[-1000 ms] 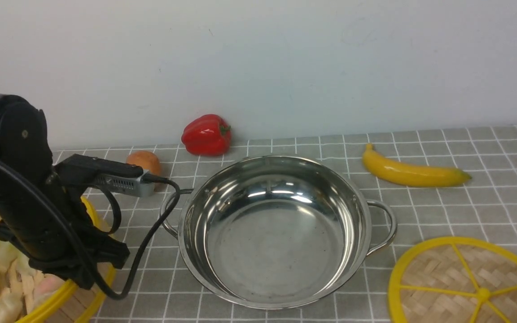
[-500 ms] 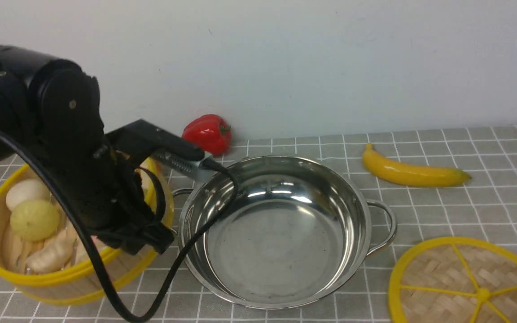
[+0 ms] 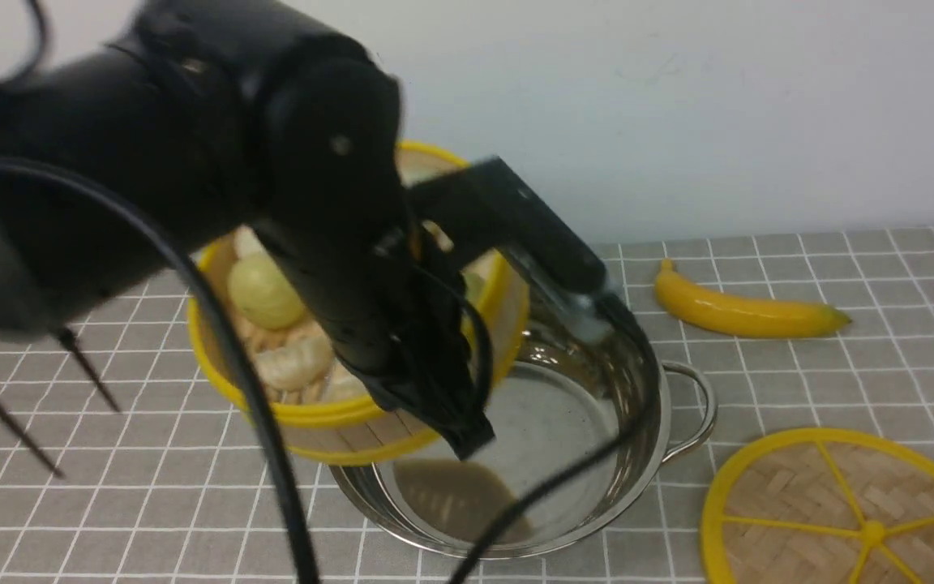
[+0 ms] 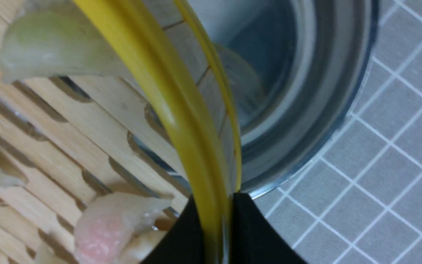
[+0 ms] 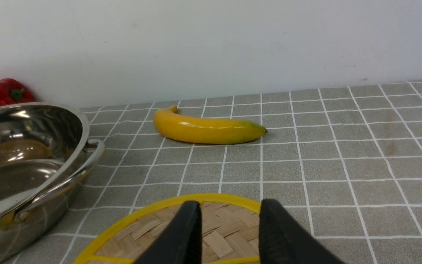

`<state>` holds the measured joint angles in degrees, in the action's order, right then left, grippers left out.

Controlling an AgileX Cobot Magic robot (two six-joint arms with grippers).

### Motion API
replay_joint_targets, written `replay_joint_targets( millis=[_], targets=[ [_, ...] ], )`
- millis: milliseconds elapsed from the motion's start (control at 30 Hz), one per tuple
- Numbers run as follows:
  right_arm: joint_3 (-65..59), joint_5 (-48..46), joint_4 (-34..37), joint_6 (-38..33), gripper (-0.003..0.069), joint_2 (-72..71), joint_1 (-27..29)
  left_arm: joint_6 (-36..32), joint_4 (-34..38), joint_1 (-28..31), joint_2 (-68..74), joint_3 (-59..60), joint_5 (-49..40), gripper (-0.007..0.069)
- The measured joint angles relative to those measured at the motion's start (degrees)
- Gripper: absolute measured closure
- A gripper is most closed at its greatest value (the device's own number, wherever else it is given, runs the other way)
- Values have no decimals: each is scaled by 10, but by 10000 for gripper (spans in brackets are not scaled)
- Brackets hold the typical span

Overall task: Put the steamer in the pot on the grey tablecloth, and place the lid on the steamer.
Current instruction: 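Place the bamboo steamer basket with dumplings into the steel pot with the left gripper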

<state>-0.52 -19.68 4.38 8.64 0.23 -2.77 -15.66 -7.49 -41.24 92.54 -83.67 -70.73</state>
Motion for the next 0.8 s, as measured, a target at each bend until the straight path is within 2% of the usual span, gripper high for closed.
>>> replay_joint_targets(
  millis=[133,800],
  targets=[
    [0,0,0,0,416,0,0,-39,3,-23,40,0,5,567],
    [0,0,-1,0,416,0,0,-89,2,-56,164,0,53,567]
  ],
)
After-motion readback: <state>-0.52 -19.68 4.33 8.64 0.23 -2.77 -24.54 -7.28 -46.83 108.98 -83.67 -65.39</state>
